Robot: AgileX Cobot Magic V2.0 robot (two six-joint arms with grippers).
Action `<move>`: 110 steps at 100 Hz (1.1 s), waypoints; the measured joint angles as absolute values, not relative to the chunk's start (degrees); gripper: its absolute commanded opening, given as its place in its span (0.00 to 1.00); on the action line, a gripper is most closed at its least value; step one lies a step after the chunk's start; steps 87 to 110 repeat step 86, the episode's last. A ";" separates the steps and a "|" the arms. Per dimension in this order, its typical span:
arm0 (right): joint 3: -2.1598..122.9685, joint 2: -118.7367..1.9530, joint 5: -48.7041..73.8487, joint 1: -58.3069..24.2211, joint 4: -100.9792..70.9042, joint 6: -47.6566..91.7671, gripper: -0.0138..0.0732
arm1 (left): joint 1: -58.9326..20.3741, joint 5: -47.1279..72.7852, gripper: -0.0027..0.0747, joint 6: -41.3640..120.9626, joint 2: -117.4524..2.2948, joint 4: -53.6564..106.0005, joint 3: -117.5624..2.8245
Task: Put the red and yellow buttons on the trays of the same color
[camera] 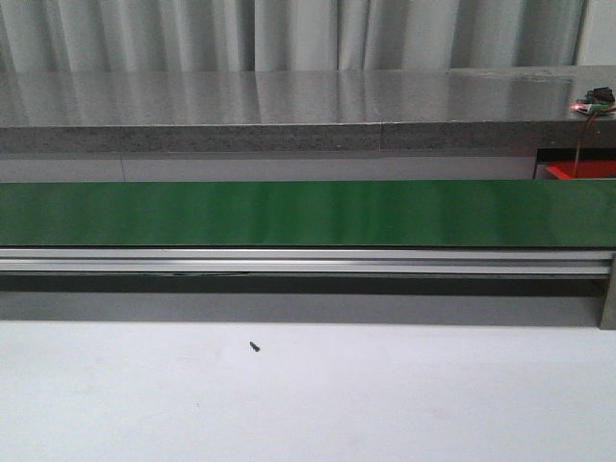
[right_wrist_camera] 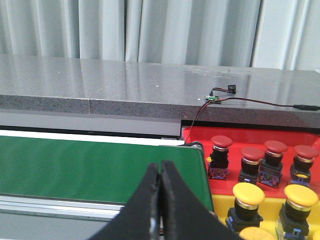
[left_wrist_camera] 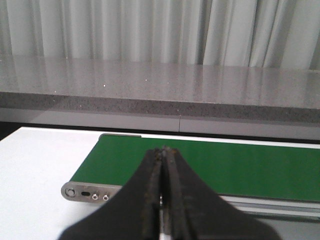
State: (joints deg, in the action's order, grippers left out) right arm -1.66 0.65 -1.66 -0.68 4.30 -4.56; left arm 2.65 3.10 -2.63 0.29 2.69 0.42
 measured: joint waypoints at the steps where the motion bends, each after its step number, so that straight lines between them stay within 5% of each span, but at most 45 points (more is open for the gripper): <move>1: -1.66 0.65 -1.66 -0.68 4.30 -4.56 0.02 | 2.65 3.27 0.01 -2.63 0.29 2.69 0.42; 110: -1.66 0.65 -1.66 -0.68 4.30 -4.56 0.02 | 2.65 4.60 0.01 -2.63 0.29 2.69 0.42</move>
